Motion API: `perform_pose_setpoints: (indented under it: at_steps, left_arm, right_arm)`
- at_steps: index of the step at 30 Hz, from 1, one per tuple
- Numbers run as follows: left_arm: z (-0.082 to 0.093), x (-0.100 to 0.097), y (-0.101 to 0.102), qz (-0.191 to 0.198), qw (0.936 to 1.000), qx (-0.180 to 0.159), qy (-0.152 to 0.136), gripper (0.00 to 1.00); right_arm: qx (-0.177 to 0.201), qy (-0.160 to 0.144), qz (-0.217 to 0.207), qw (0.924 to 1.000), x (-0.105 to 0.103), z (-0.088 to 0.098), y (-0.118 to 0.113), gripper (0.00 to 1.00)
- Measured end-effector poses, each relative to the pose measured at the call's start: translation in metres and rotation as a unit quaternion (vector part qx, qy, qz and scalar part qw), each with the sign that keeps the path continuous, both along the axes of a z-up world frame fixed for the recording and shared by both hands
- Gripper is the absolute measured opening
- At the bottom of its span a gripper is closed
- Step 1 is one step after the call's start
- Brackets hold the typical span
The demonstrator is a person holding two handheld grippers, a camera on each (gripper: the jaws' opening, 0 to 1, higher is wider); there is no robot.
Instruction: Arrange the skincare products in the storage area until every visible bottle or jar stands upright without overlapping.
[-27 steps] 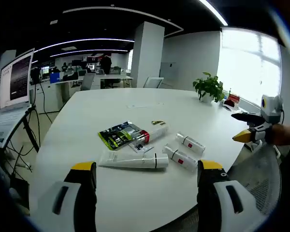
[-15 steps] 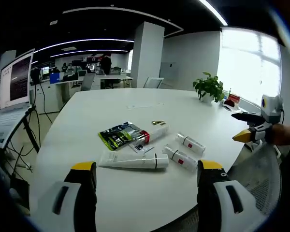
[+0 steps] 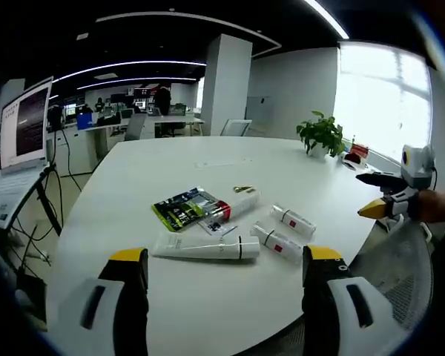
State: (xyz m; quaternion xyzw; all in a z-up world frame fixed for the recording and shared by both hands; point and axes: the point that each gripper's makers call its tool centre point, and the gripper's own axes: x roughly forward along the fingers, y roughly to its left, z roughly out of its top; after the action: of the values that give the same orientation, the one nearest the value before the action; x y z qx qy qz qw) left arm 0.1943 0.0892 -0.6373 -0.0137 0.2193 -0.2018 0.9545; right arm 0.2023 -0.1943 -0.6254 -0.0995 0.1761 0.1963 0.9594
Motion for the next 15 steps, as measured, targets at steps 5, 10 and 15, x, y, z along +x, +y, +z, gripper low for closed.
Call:
perform_pose_setpoints:
  at_steps: [5, 10, 15]
  left_arm:
    - [-0.0003, -0.0003, 0.0002, -0.001, 1.0000, 0.000, -0.001, 0.78]
    - [-0.0003, -0.0014, -0.0012, -0.004, 1.0000, 0.001, -0.001, 0.78]
    - [0.0001, -0.0020, -0.0031, -0.008, 1.0000, 0.000, -0.001, 0.78]
  right_arm:
    - [-0.001, 0.001, 0.000, 1.0000, -0.0006, -0.0003, 0.0000, 0.99]
    - [-0.003, 0.002, 0.001, 1.0000, -0.0017, -0.0010, 0.0004, 0.99]
    - [-0.003, 0.006, 0.003, 1.0000, -0.0024, -0.0021, 0.0013, 0.97]
